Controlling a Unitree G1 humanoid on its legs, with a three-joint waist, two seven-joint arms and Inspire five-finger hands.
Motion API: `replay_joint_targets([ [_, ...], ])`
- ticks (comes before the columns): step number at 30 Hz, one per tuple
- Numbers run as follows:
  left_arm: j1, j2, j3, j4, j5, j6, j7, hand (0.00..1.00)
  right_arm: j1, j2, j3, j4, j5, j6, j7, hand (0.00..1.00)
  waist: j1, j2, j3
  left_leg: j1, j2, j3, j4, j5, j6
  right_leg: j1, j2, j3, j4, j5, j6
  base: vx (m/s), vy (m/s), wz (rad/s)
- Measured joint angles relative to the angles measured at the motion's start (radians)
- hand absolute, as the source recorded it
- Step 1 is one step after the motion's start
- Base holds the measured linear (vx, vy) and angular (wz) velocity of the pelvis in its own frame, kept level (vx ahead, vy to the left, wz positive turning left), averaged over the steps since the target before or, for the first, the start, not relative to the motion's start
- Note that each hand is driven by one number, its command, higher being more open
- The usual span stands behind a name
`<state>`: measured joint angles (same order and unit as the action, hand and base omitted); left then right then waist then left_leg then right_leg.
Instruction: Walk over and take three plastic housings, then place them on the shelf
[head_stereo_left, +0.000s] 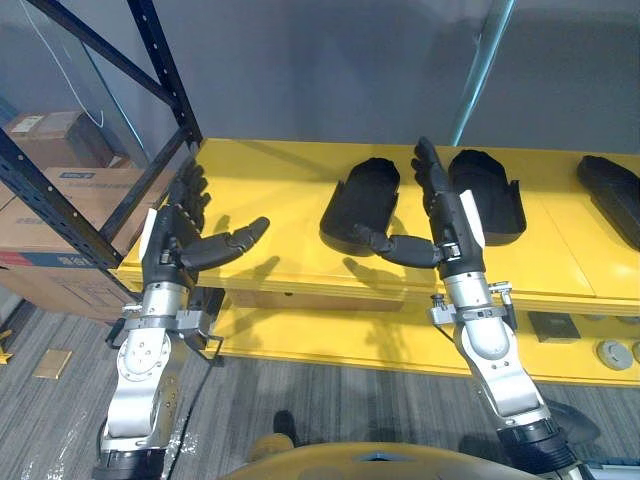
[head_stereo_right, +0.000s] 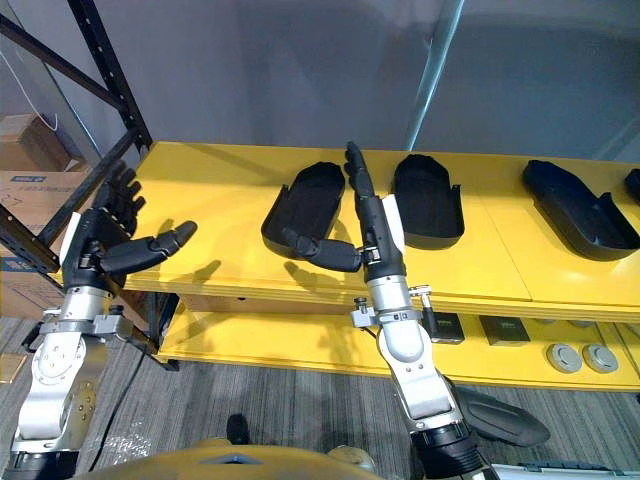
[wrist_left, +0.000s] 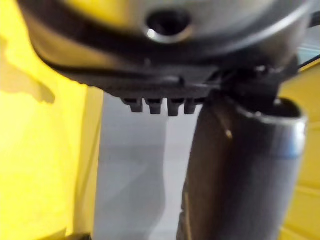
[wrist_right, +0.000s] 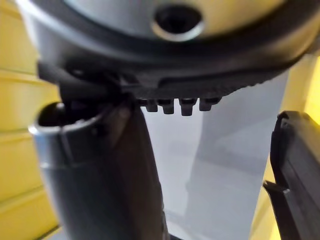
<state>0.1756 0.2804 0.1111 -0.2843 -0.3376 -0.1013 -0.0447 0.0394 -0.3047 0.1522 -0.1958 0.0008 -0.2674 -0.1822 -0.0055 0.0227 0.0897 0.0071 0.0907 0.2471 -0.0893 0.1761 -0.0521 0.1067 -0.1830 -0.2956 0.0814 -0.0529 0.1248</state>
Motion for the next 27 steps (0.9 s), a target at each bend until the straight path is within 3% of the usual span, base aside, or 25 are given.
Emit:
replay_joint_targets([
  [7, 0.001, 0.002, -0.027, 0.008, -0.017, 0.006, -0.137, 1.0, 0.025, -0.001, -0.116, 0.0, -0.015, 0.0, -0.01, 1.0, -0.022, 0.0, 0.0, 0.0, 0.0, 0.004, 0.0, 0.0, -0.001, 0.0, 0.003, 0.011, -0.009, 0.003, -0.001, 0.01, 0.0, -0.01],
  [11, -0.007, 0.004, -0.059, 0.07, -0.056, 0.039, -0.18, 1.0, 0.029, -0.004, -0.141, 0.0, 0.009, 0.0, 0.015, 1.0, -0.029, 0.001, 0.0, 0.001, 0.007, 0.018, 0.0, -0.001, -0.002, -0.005, 0.01, 0.028, -0.019, 0.008, -0.002, 0.03, -0.012, -0.11],
  [17, -0.009, 0.007, -0.105, 0.177, -0.055, 0.106, -0.198, 1.0, 0.035, -0.02, -0.164, 0.0, 0.055, 0.007, 0.094, 1.0, -0.036, 0.002, 0.001, 0.003, 0.007, 0.028, 0.001, -0.001, -0.003, -0.005, 0.012, 0.034, -0.028, 0.012, 0.004, 0.04, -0.01, -0.03],
  [27, -0.039, 0.033, -0.163, 0.219, -0.072, 0.105, -0.203, 1.0, 0.037, -0.052, -0.164, 0.0, 0.064, 0.022, 0.139, 1.0, -0.054, 0.005, 0.027, 0.013, 0.009, 0.052, 0.0, -0.007, -0.004, -0.017, 0.01, 0.059, -0.014, 0.007, -0.003, 0.01, 0.006, -0.08],
])
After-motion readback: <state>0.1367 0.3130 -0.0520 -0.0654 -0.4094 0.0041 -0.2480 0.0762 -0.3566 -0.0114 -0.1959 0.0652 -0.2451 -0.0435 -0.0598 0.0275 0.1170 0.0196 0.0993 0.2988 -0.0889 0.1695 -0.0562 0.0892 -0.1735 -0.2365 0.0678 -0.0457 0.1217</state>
